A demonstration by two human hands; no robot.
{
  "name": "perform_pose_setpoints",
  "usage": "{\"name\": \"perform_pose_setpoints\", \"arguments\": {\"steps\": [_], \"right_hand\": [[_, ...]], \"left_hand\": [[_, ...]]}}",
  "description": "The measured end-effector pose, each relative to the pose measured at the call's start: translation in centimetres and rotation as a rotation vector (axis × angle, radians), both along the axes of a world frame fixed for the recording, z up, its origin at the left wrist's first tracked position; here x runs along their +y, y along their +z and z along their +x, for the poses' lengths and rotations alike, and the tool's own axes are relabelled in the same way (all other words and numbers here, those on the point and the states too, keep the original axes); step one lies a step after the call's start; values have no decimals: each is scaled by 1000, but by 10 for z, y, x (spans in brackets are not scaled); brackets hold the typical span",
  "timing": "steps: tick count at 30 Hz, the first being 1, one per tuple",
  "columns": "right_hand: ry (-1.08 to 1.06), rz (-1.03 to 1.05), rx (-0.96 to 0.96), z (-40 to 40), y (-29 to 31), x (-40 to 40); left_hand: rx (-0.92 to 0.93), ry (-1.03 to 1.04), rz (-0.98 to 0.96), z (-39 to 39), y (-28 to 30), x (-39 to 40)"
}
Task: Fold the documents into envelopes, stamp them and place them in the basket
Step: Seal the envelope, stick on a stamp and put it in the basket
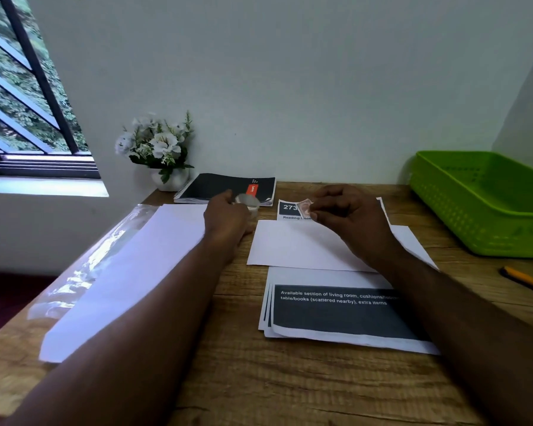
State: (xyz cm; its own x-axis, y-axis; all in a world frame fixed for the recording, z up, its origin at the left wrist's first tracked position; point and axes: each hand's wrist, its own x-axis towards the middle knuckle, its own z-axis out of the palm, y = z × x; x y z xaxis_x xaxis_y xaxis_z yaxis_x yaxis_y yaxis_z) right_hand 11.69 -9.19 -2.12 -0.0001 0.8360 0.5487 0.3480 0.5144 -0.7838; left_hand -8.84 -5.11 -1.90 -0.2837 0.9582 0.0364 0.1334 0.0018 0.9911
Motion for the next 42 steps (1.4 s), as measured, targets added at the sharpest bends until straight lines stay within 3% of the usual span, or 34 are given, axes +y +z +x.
{"name": "perform_pose_setpoints", "arguments": {"steps": [2,8,10,14,19,25,31,33,36,42], "right_hand": [[4,-5,-33,-2,-1,0],[2,-2,-49,-5,-3,0],[21,-25,-47,-4,-3,0],[45,-37,-65,-5,-3,1],[64,-62,54,-6,-3,-1],[150,-152,205,-3,-4,3],[168,-202,124,1,0,0],[113,-188,155,6,6,-1],[19,-167,219,32,21,-4],[-43,-254,61,110,30,-24]], "left_hand": [[201,3,39,0,1,-4],[531,8,304,4,0,-10],[419,-92,403,10,2,-12],[225,-350,354,27,6,-24],[27,-420,323,29,5,-27],[56,-522,310,28,5,-29],[86,-503,296,29,0,-28],[166,-442,334,29,-4,-26],[483,-401,425,29,-9,-27],[831,-580,441,54,4,-43]]}}
